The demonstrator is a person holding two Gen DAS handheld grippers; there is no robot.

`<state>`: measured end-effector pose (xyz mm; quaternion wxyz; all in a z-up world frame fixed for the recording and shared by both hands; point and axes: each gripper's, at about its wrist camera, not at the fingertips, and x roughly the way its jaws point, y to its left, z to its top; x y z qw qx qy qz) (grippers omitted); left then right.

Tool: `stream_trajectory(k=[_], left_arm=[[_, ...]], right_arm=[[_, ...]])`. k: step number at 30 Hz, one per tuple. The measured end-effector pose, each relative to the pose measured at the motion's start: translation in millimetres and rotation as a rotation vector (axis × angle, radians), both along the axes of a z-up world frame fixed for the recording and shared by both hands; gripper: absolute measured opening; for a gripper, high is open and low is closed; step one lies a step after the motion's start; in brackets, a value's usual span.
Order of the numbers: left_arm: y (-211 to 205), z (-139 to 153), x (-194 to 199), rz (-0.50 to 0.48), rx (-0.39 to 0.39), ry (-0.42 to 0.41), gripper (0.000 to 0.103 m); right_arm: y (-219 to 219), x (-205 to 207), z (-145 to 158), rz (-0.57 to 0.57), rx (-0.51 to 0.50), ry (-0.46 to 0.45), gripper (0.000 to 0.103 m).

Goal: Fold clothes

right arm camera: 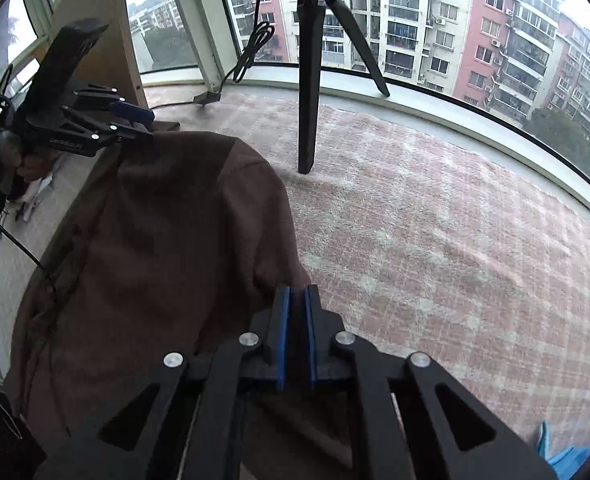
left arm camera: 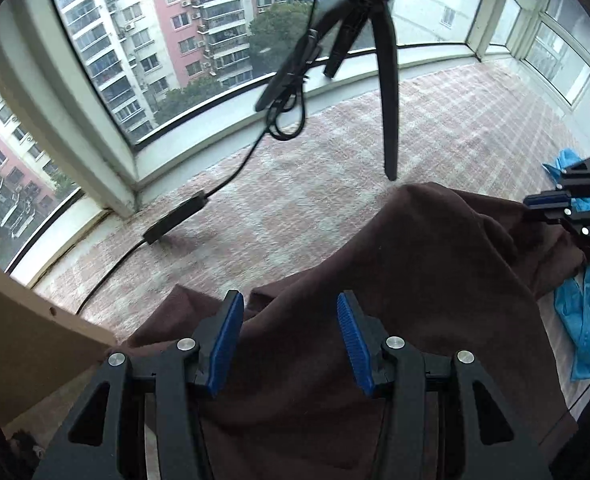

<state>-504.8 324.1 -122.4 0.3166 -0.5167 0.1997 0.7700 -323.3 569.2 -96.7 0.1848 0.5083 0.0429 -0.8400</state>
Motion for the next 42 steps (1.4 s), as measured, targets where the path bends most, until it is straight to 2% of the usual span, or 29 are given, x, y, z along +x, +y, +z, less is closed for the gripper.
stream_trajectory(k=[3,4,7,8,9,11,15,16,17,18,20,22,24,26,28,30,37,39,40,41,42], left_arm=[[22.1,-17.3,-2.0,-0.049,-0.035,0.007,0.047],[24.1,-20.6,-1.1,-0.059,-0.04,0.002,0.043],[18.3,-20.6,7.8,-0.085,-0.027,-0.013,0.021],[13.5,-17.9,13.1,-0.095,-0.02,-0.014,0.019],[8.6,-15.2,19.1,-0.104,-0.015,-0.018,0.019],[-0.7,-10.9,32.5,-0.121,-0.007,-0.03,0.019],[-12.2,-12.0,52.4,-0.134,-0.032,-0.042,0.02],[-14.2,-13.4,54.0,-0.128,-0.035,-0.051,0.02],[-16.1,-15.1,54.6,-0.117,-0.034,-0.064,0.02],[-18.0,-16.8,55.3,-0.107,-0.032,-0.077,0.02],[-21.5,-18.5,57.6,-0.105,-0.039,-0.098,0.021],[-28.6,-10.7,58.7,-0.102,-0.04,-0.082,0.022],[-39.6,4.6,54.1,-0.077,-0.011,-0.054,0.029],[-48.7,17.7,40.2,-0.028,0.011,-0.024,0.034],[-53.1,21.1,20.7,0.034,0.047,-0.055,0.033],[-49.5,14.0,7.4,0.056,0.063,-0.116,0.033],[-19.6,-14.8,-0.1,0.011,0.067,-0.193,0.034],[-12.3,-19.7,-2.8,0.01,0.066,-0.2,0.029],[-10.3,-17.4,-3.2,0.012,0.072,-0.192,0.008],[-8.9,-12.6,-2.9,0.015,0.077,-0.176,0.0],[-7.4,-7.7,-2.5,0.018,0.082,-0.16,0.0]], right_arm=[[1.9,-16.9,-14.9,-0.017,-0.02,-0.045,0.007],[3.4,-19.0,-17.2,-0.019,-0.022,-0.056,0.007],[5.4,-20.7,-16.0,-0.017,-0.009,-0.067,0.008],[4.6,-23.1,-14.9,-0.023,0.0,-0.064,0.018],[4.0,-25.3,-13.5,-0.029,0.004,-0.057,0.037],[0.8,-31.2,-9.7,-0.036,-0.009,-0.021,0.057],[-18.8,-57.0,-20.5,0.003,-0.025,-0.016,0.058],[-23.1,-62.6,-24.7,0.015,-0.054,-0.036,0.057],[-26.0,-65.1,-27.1,0.026,-0.099,-0.055,0.042],[-28.2,-64.9,-27.9,0.028,-0.137,-0.07,0.002],[-33.3,-56.2,-23.8,0.039,-0.17,-0.071,0.003],[-42.7,-31.4,-10.3,0.087,-0.157,0.006,0.003],[-51.6,-5.8,-0.2,0.126,-0.126,0.052,0.003],[-56.0,8.7,2.0,0.139,-0.129,0.042,0.003],[-59.9,17.4,-0.1,0.149,-0.113,0.041,0.003],[-64.0,24.8,-3.5,0.16,-0.084,0.038,0.003],[-62.0,28.2,-5.7,0.168,-0.047,0.041,0.003],[-59.8,27.6,-4.3,0.165,-0.043,0.044,0.003],[-58.1,26.9,-3.7,0.157,-0.035,0.047,0.003],[-56.5,26.2,-3.2,0.148,-0.028,0.05,0.003],[-54.2,25.2,-2.3,0.139,-0.02,0.055,0.003]])
